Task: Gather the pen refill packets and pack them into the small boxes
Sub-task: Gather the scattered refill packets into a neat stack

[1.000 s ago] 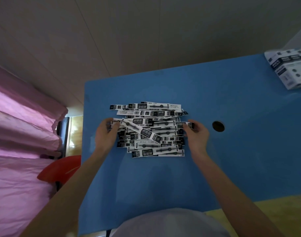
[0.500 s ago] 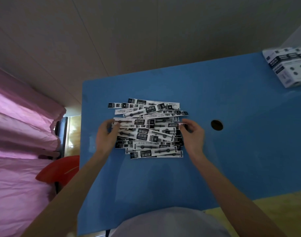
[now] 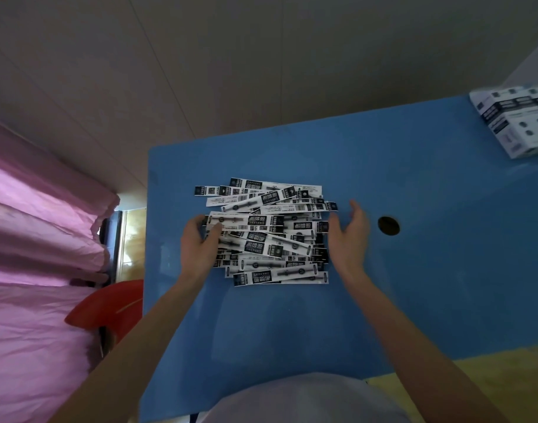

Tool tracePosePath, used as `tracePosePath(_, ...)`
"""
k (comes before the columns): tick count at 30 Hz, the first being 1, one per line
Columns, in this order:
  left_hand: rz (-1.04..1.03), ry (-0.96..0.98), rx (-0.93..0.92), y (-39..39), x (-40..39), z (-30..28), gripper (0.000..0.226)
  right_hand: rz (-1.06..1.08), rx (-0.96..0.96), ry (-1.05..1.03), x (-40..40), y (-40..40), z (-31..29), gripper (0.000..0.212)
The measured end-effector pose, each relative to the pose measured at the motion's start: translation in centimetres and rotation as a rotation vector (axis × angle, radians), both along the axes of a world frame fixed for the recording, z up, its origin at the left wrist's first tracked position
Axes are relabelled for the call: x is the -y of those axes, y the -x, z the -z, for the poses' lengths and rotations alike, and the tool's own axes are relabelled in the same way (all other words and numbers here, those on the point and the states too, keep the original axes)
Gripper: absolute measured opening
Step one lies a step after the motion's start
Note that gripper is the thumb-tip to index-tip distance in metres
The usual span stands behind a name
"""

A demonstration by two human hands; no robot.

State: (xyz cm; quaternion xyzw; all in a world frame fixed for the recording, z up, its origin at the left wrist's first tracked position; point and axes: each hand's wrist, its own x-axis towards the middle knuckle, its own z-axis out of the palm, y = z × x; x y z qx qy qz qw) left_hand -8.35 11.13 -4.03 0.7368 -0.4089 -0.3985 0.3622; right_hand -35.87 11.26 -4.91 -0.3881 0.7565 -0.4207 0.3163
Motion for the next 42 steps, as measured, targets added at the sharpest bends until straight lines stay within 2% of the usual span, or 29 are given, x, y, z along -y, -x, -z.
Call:
tracePosePath(3,-0.006,-0.029,-0.064,0.0,0.8,-0.1,0.038,-0.099,-0.009,-0.087,1.1,0.3,-0.1,0.058)
tracePosePath(5,0.006,-0.053,-0.081,0.2,1.2,0.0,0.046,-0.161,-0.009,-0.073,1.2,-0.4,-0.1,0.043)
tracePosePath(7,0.010,-0.056,-0.097,0.7,1.4,0.1,0.041,-0.206,0.009,-0.031,1.0,-1.1,0.1,0.034)
tracePosePath(10,0.012,-0.054,-0.104,0.8,1.7,0.3,0.035,-0.261,0.039,-0.028,0.9,-1.8,0.0,0.045)
tracePosePath(15,-0.035,-0.056,-0.102,-0.8,3.2,0.2,0.058,-0.115,0.044,-0.071,1.6,-0.8,-0.3,0.059)
tracePosePath(17,-0.067,-0.059,-0.052,-1.3,4.6,-0.2,0.060,-0.063,0.084,-0.082,2.6,-0.4,-0.6,0.063)
tracePosePath(20,-0.064,-0.073,-0.025,-1.8,7.1,-0.7,0.059,-0.102,0.127,-0.106,4.0,-0.5,-1.1,0.068)
tracePosePath(24,0.026,-0.081,0.054,-1.1,8.8,-1.1,0.052,-0.179,0.146,-0.119,4.9,-1.7,-1.4,0.064)
tracePosePath(27,0.051,-0.064,0.075,-0.7,9.0,-0.9,0.055,-0.222,0.133,-0.103,5.3,-2.2,-1.5,0.040)
tracePosePath(34,0.106,-0.058,0.008,0.7,8.9,-0.7,0.056,-0.249,0.118,-0.120,5.9,-1.5,-0.7,0.053)
tracePosePath(38,0.139,-0.063,0.074,0.7,9.6,-1.0,0.058,-0.288,-0.024,-0.117,7.3,-0.7,-0.8,0.061)
tracePosePath(42,0.242,-0.062,0.188,0.7,10.2,-1.2,0.057,-0.469,-0.188,-0.131,10.3,-0.7,-1.2,0.066)
